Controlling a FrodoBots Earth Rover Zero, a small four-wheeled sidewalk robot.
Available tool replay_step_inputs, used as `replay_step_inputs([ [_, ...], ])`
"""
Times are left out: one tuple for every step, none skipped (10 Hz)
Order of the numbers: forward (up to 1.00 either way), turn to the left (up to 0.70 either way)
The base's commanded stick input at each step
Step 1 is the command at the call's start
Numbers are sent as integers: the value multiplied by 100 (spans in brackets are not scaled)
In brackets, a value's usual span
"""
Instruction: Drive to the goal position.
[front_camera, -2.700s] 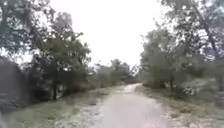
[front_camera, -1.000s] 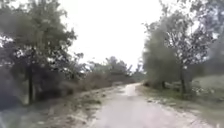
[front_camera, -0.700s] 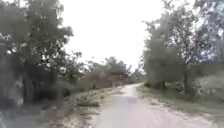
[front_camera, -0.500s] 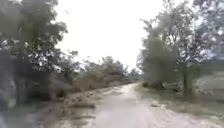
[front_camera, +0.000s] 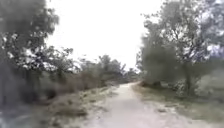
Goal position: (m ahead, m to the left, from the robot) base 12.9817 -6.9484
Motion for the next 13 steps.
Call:
replay_step_inputs([
  [85,0],
  [85,0],
  [85,0],
  [85,0],
  [85,0],
  [85,0],
  [85,0],
  [85,0],
  [85,0],
  [85,0],
  [85,0],
  [85,0],
  [85,0],
])
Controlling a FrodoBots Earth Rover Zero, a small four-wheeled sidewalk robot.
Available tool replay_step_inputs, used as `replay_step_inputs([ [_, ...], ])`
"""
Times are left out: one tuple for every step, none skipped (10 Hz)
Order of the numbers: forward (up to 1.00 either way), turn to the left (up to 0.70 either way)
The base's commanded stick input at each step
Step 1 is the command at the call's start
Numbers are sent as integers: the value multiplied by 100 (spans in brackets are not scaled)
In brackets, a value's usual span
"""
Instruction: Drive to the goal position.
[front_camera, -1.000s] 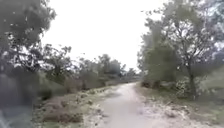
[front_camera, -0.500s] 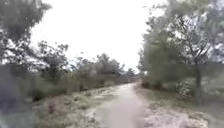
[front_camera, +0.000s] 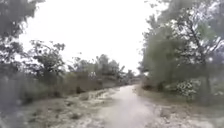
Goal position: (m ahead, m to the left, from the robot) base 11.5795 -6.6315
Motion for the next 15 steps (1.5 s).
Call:
replay_step_inputs([
  [85,0],
  [85,0],
  [85,0],
  [85,0],
  [85,0],
  [85,0],
  [85,0],
  [85,0],
  [85,0],
  [85,0],
  [85,0],
  [85,0],
  [85,0],
  [85,0],
  [85,0],
])
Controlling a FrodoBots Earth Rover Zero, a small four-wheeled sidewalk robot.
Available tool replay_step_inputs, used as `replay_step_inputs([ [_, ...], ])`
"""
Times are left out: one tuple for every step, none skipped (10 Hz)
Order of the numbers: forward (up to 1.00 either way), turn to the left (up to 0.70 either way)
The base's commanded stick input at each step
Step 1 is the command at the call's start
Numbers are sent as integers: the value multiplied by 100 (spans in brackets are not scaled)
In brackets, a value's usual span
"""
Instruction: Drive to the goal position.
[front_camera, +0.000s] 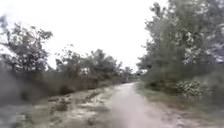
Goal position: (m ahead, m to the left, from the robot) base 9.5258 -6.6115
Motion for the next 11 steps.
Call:
replay_step_inputs([
  [85,0],
  [85,0],
  [85,0],
  [85,0],
  [85,0],
  [85,0],
  [85,0],
  [85,0],
  [85,0],
  [85,0],
  [85,0],
])
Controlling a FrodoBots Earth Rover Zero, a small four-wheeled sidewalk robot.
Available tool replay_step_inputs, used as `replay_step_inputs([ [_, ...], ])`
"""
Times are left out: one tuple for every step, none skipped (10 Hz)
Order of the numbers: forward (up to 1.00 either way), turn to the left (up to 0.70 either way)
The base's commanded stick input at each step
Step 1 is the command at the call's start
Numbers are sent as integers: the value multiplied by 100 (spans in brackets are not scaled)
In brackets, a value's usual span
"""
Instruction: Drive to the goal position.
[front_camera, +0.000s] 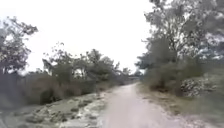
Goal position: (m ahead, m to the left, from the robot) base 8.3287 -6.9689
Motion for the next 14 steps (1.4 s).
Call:
replay_step_inputs([
  [85,0],
  [85,0],
  [85,0],
  [85,0],
  [85,0],
  [85,0],
  [85,0],
  [85,0],
  [85,0],
  [85,0],
  [85,0],
  [85,0],
  [85,0],
  [85,0],
])
